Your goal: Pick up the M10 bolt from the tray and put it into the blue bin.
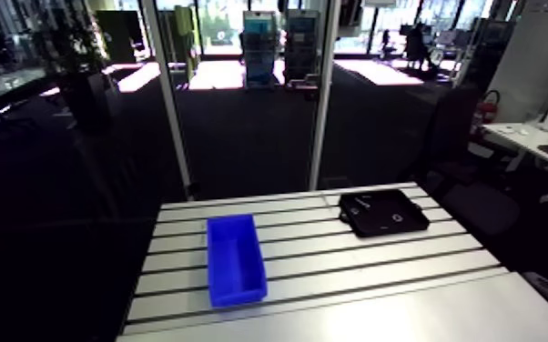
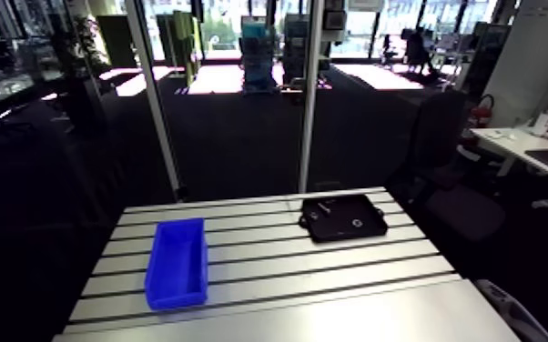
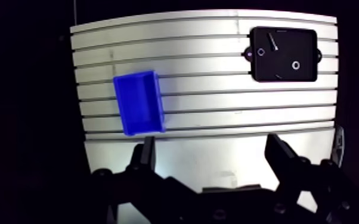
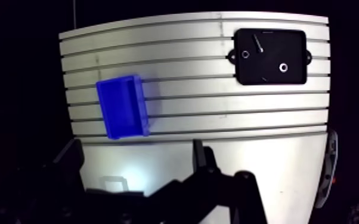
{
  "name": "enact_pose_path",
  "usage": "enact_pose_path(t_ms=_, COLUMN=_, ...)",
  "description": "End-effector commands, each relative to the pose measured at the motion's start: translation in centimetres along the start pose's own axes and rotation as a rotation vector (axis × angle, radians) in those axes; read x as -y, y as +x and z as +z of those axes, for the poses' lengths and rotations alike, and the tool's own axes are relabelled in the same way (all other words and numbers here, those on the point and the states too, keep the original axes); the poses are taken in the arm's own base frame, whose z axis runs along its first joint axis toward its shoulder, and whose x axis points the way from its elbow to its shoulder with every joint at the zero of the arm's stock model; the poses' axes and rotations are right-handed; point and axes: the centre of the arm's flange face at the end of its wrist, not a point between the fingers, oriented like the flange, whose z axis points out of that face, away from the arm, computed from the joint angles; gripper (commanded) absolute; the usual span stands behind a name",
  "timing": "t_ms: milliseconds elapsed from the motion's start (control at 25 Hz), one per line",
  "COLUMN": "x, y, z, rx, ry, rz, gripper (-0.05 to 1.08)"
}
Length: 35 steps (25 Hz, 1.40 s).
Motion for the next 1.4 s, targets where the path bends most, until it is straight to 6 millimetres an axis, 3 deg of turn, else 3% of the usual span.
enact_pose_path(t_ms=40, x=-0.1, y=-0.75, z=2.19, rx=0.047, ry=-0.003, rz=0.013, gripper=0.01)
enact_pose_path(t_ms=1400, x=-0.28, y=-0.49, z=2.37, rx=0.049, ry=-0.008, rz=-0.001, gripper=0.01)
